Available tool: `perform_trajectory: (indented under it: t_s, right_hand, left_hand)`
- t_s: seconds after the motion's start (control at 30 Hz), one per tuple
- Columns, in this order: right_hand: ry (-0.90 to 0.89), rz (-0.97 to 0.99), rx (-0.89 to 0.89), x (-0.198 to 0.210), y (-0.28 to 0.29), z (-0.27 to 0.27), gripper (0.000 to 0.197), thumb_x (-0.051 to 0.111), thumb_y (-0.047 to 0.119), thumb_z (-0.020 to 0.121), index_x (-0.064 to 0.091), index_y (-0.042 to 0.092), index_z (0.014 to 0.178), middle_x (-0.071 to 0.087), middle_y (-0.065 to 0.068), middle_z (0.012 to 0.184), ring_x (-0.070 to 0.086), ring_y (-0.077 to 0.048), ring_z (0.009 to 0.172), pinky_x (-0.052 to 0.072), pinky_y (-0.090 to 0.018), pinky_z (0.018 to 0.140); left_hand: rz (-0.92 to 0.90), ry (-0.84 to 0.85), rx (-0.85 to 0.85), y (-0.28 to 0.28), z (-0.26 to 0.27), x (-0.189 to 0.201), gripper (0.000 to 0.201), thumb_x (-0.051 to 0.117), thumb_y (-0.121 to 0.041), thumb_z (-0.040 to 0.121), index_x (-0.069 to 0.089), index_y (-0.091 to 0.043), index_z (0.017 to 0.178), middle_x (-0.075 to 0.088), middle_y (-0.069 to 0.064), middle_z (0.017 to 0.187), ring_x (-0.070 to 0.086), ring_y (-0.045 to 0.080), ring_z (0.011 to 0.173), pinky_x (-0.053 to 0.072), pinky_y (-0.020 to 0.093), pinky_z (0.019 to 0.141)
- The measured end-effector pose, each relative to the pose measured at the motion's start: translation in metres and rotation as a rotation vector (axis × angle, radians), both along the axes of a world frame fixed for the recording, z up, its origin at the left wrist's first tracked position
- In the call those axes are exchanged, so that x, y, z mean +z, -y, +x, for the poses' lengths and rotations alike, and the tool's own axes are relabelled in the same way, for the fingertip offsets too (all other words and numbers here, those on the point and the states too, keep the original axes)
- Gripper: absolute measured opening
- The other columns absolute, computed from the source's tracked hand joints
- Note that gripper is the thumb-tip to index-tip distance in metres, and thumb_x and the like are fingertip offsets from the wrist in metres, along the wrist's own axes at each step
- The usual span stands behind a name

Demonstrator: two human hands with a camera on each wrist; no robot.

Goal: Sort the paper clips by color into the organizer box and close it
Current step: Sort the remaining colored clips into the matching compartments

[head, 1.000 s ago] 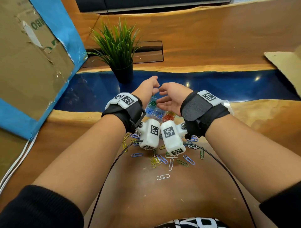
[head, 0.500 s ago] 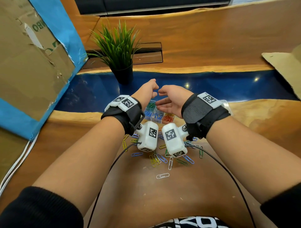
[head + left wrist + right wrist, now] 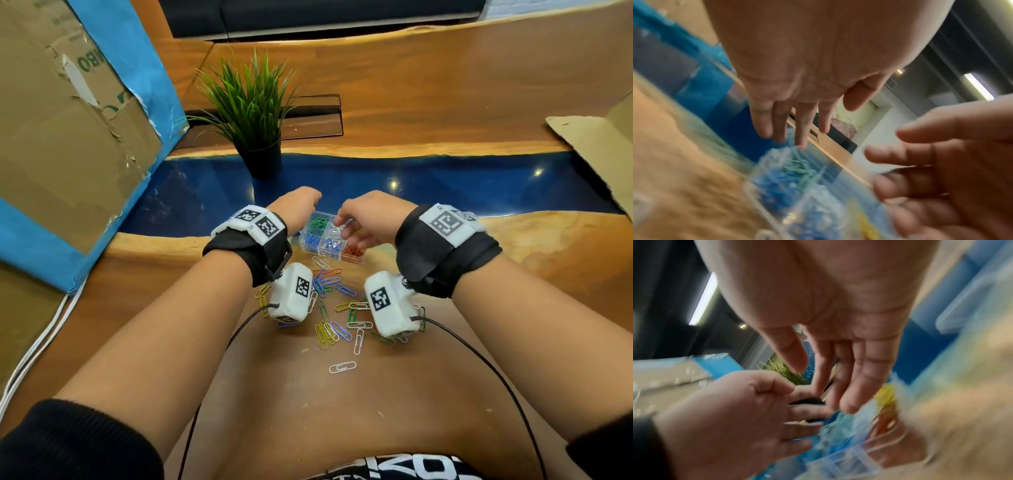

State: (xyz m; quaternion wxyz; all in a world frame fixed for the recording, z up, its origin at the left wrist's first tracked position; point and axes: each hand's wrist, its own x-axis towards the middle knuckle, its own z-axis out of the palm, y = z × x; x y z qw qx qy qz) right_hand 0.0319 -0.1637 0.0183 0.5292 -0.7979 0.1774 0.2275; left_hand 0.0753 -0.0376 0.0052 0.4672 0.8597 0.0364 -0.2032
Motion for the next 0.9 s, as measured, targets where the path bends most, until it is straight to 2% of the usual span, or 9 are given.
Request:
perform_trajectory:
  t_s: [0.03,0.1,0.17,0.23,0.37,0.53,0.6,0.73,0.9]
  right_hand:
    - [-0.008,-0.088,0.060,-0.001,0.002,-0.002,0.021,0.042,0.017,0.092,0.061,0.010,0.090,0.059,-0.004,0.072,0.053,-0.017,0.058,0.045,-0.023,0.056]
    - [-0.002,-0.203,0.143,-0.006,0.005,-0.005,0.025,0.042,0.014,0.092,0.063,0.003,0.100,0.064,-0.008,0.076,0.058,-0.021,0.063,0.048,-0.025,0.058]
    - [0.009,-0.255,0.143,-0.010,0.009,-0.006,0.031,0.044,0.016,0.091,0.063,-0.004,0.107,0.071,-0.014,0.092,0.062,-0.026,0.075,0.055,-0.033,0.072]
    - [0.027,-0.280,0.124,-0.012,0.010,-0.006,0.034,0.045,0.018,0.090,0.065,-0.005,0.106,0.072,-0.017,0.099,0.063,-0.027,0.079,0.055,-0.036,0.083]
    - [0.054,-0.270,0.125,-0.015,0.014,-0.006,0.034,0.046,0.017,0.090,0.065,-0.006,0.106,0.069,-0.015,0.091,0.060,-0.026,0.075,0.054,-0.033,0.077]
    - [0.092,-0.297,0.148,-0.016,0.018,-0.008,0.032,0.044,0.016,0.093,0.066,-0.002,0.108,0.066,-0.004,0.079,0.057,-0.023,0.078,0.053,-0.034,0.083]
    - [0.111,-0.317,0.163,-0.016,0.020,-0.009,0.032,0.045,0.018,0.093,0.067,-0.001,0.107,0.066,-0.001,0.076,0.056,-0.022,0.078,0.053,-0.036,0.087]
    - [0.209,-0.390,0.213,-0.018,0.022,-0.016,0.028,0.049,0.021,0.090,0.070,0.005,0.099,0.071,-0.008,0.088,0.057,-0.020,0.078,0.053,-0.038,0.084]
    - [0.350,-0.451,0.286,-0.015,0.020,-0.032,0.017,0.057,0.015,0.084,0.074,0.015,0.087,0.066,0.006,0.075,0.058,-0.012,0.073,0.049,-0.027,0.069]
  left_hand:
    - [0.060,0.021,0.016,-0.002,0.000,-0.001,0.038,0.036,-0.010,0.098,0.049,0.002,0.132,0.057,0.016,0.123,0.051,0.035,0.119,0.043,0.028,0.078]
    - [0.245,0.119,-0.080,-0.008,-0.005,-0.002,0.038,0.035,0.002,0.095,0.052,0.001,0.128,0.055,0.018,0.128,0.052,0.036,0.119,0.043,0.041,0.097]
    - [0.359,0.208,-0.155,-0.010,-0.010,-0.004,0.038,0.036,-0.002,0.095,0.058,-0.005,0.125,0.055,0.013,0.132,0.050,0.031,0.122,0.041,0.040,0.102]
    - [0.393,0.239,-0.177,-0.015,-0.014,-0.006,0.037,0.037,-0.010,0.092,0.065,-0.009,0.116,0.058,0.011,0.130,0.051,0.029,0.119,0.042,0.033,0.098]
    - [0.567,0.332,-0.339,-0.022,-0.016,-0.009,0.036,0.039,-0.013,0.088,0.071,-0.014,0.105,0.064,0.009,0.118,0.056,0.028,0.109,0.043,0.029,0.088]
    - [0.596,0.327,-0.433,-0.024,-0.020,-0.011,0.039,0.037,-0.014,0.090,0.070,-0.018,0.110,0.062,0.007,0.124,0.055,0.025,0.114,0.042,0.028,0.091]
    - [0.578,0.344,-0.428,-0.025,-0.022,-0.010,0.039,0.036,-0.014,0.090,0.069,-0.020,0.111,0.061,0.007,0.124,0.055,0.023,0.108,0.040,0.025,0.085]
    - [0.524,0.419,-0.365,-0.031,-0.029,-0.004,0.033,0.040,-0.016,0.089,0.068,-0.021,0.107,0.051,0.002,0.098,0.052,0.020,0.089,0.036,0.026,0.076]
    - [0.514,0.473,-0.370,-0.045,-0.047,-0.003,0.018,0.050,-0.021,0.088,0.068,-0.021,0.089,0.056,-0.006,0.076,0.055,0.017,0.084,0.039,0.024,0.073]
